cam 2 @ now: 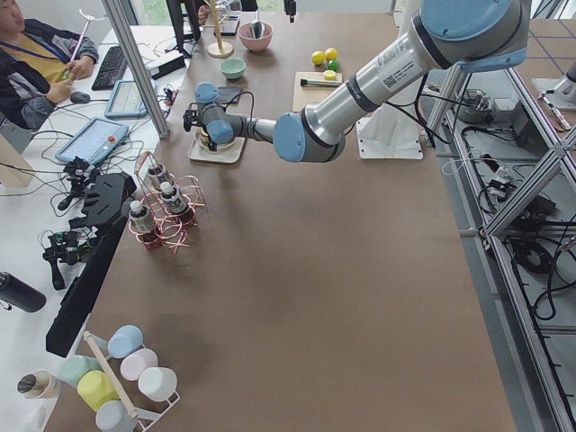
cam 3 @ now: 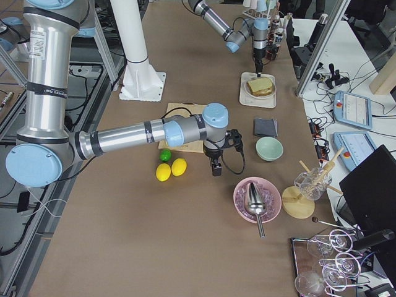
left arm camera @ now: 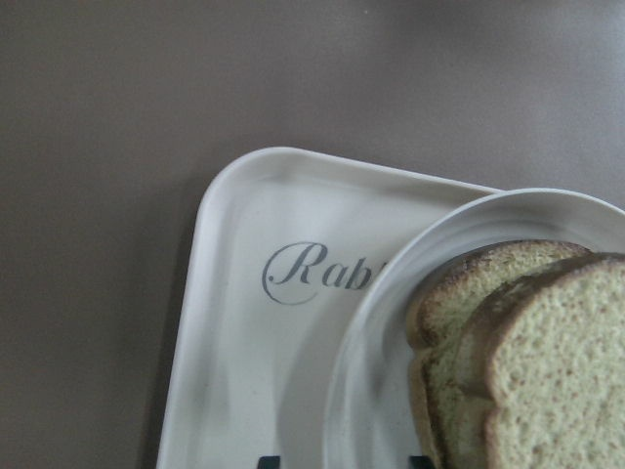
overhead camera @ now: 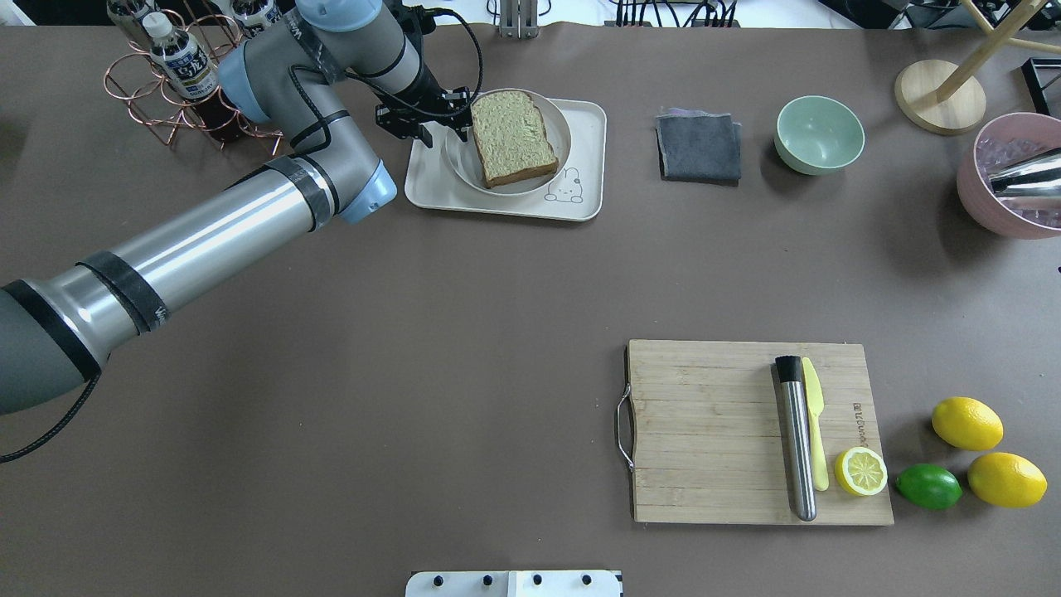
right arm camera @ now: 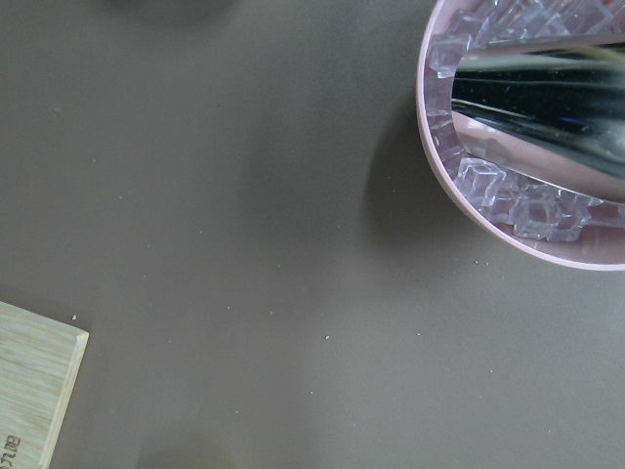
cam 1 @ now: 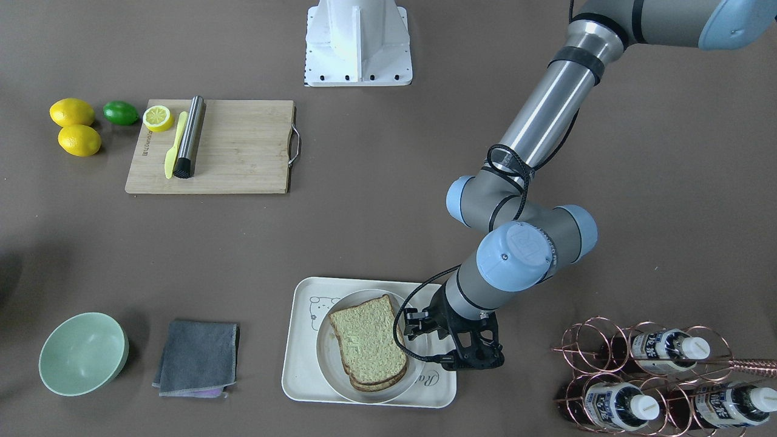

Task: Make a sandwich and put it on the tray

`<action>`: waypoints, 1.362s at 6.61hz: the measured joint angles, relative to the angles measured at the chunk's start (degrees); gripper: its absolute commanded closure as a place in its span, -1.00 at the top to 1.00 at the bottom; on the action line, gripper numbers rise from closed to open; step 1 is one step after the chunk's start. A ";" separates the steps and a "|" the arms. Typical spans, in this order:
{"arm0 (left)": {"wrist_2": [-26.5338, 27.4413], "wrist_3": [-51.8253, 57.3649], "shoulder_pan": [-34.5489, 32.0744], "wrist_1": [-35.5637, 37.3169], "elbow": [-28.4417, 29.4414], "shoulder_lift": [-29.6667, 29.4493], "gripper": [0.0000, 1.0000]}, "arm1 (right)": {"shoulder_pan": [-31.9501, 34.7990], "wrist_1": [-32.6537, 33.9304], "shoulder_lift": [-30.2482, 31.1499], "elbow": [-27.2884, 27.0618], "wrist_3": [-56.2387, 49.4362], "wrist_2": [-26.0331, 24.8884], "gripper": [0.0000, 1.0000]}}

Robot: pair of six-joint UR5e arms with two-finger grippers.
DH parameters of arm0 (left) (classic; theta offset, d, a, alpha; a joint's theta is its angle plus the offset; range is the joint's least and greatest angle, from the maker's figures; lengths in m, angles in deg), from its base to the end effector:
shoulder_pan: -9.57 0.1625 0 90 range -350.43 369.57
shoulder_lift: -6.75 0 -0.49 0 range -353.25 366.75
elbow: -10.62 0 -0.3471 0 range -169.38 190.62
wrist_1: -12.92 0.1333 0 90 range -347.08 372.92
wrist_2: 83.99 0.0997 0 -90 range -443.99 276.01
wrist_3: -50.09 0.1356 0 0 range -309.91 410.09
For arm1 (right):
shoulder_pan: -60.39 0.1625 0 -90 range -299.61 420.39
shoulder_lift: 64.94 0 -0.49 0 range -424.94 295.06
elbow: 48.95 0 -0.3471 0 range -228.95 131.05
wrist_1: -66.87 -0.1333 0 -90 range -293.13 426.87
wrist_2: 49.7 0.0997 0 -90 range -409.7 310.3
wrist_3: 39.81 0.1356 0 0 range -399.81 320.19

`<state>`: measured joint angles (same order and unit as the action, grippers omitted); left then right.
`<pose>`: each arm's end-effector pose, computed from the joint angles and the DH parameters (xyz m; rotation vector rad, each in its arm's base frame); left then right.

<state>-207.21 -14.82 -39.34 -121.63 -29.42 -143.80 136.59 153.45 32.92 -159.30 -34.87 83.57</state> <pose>0.5588 -0.7306 0.3227 0.1355 1.0641 -0.0963 -0.0550 -0.3931 0.6405 0.1390 -0.7851 -0.2512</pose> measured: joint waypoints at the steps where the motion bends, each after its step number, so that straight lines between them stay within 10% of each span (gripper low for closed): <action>1: -0.18 0.08 -0.33 2.10 -7.66 4.71 0.80 | -0.13 0.00 -0.07 0.03 0.07 -0.21 1.00; 6: -3.28 24.10 -6.29 36.07 -59.44 38.91 0.94 | -0.35 0.00 0.11 0.84 0.14 -1.95 1.00; 9: -3.18 49.47 -17.24 45.55 -75.12 59.12 0.95 | -0.15 0.00 1.15 1.47 -0.47 -2.67 1.00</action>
<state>-210.39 34.64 -56.58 -76.08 -104.54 -84.68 136.43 153.45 34.06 -157.83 -35.33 80.90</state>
